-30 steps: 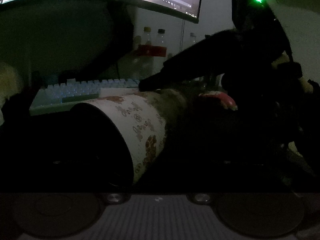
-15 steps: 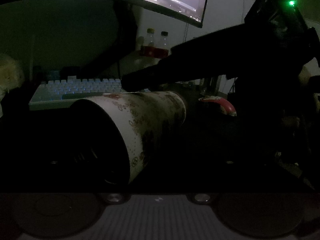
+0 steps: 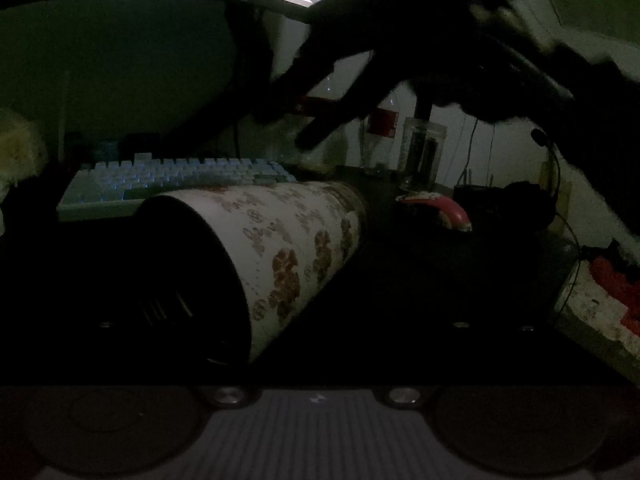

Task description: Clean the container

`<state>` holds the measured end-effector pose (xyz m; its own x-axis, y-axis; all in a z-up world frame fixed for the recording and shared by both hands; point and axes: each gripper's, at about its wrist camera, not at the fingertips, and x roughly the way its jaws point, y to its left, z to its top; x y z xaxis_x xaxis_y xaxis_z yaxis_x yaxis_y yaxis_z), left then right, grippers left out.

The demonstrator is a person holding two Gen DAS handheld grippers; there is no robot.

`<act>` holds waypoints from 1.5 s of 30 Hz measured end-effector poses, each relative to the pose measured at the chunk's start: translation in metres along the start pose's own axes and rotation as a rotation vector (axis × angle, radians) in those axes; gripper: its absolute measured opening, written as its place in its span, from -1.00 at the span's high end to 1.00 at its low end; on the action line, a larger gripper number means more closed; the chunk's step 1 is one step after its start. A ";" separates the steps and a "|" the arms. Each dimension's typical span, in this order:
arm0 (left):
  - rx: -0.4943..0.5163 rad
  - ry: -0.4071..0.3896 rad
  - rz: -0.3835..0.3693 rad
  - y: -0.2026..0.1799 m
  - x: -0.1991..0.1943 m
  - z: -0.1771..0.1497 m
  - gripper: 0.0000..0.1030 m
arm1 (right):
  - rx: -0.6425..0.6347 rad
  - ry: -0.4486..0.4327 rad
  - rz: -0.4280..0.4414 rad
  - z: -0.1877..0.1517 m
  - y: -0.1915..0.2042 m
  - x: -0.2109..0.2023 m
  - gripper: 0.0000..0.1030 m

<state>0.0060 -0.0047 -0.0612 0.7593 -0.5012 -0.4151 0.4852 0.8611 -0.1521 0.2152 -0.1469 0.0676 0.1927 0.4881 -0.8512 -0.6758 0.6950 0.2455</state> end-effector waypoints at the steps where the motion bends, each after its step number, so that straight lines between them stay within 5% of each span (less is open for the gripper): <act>1: 0.002 -0.001 0.000 0.000 0.000 0.000 -0.83 | -0.007 0.050 -0.036 0.008 0.000 0.011 -0.59; 3: -0.003 -0.004 -0.002 0.001 0.001 0.000 -0.83 | -0.028 0.128 -0.141 0.022 0.000 0.033 -0.60; 7: -0.014 -0.012 -0.016 0.003 -0.001 -0.001 -0.83 | 0.013 0.308 -0.202 0.031 -0.017 0.077 -0.61; 10: -0.018 -0.015 -0.025 0.004 -0.002 -0.001 -0.84 | 0.127 0.370 -0.180 0.028 -0.041 0.089 -0.60; 12: -0.020 -0.017 -0.029 0.004 -0.003 -0.002 -0.85 | 0.153 0.372 -0.155 0.025 -0.050 0.089 -0.42; 13: -0.021 -0.017 -0.029 0.004 -0.003 -0.002 -0.85 | 0.149 0.358 -0.152 0.024 -0.051 0.086 -0.20; 14: -0.022 -0.018 -0.029 0.004 -0.003 -0.001 -0.85 | 0.124 0.334 -0.131 0.023 -0.048 0.082 0.54; 15: -0.024 -0.019 -0.029 0.004 -0.003 -0.001 -0.85 | 0.100 0.327 -0.101 0.022 -0.047 0.079 0.98; 21: -0.025 -0.022 -0.030 0.004 -0.003 -0.002 -0.86 | 0.071 0.111 -0.036 0.018 -0.038 0.048 0.98; 24: -0.020 -0.021 -0.024 0.002 -0.002 -0.002 -0.87 | 0.012 0.033 -0.099 0.021 -0.015 0.035 0.84; 25: -0.020 -0.021 -0.023 0.002 -0.002 -0.002 -0.87 | -0.036 0.048 -0.087 0.024 -0.001 0.039 0.55; 26: -0.022 -0.022 -0.023 0.002 -0.002 -0.002 -0.87 | -0.098 0.074 -0.058 0.027 0.018 0.044 -0.16; 28: -0.023 -0.023 -0.023 0.002 -0.002 -0.002 -0.87 | -0.194 0.076 -0.020 0.032 0.050 0.055 -0.75; 33: -0.015 -0.021 -0.020 0.001 -0.001 -0.002 -0.87 | -0.397 0.140 -0.081 0.058 0.112 0.107 -0.76; 36: -0.018 -0.021 -0.023 0.001 -0.001 -0.001 -0.87 | -0.434 0.185 -0.144 0.072 0.127 0.138 -0.76; 41: -0.019 -0.025 -0.026 0.000 0.000 -0.002 -0.87 | -0.476 0.267 -0.128 0.072 0.132 0.167 -0.68; 43: -0.022 -0.027 -0.029 0.000 0.000 -0.002 -0.87 | -0.453 0.254 -0.076 0.074 0.126 0.162 -0.41; 45: -0.026 -0.030 -0.032 0.001 0.001 -0.002 -0.87 | -0.458 0.214 -0.076 0.076 0.122 0.155 0.29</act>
<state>0.0064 -0.0039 -0.0634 0.7566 -0.5303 -0.3825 0.4979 0.8465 -0.1886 0.2165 0.0542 0.0006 0.1355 0.2930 -0.9464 -0.9173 0.3980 -0.0081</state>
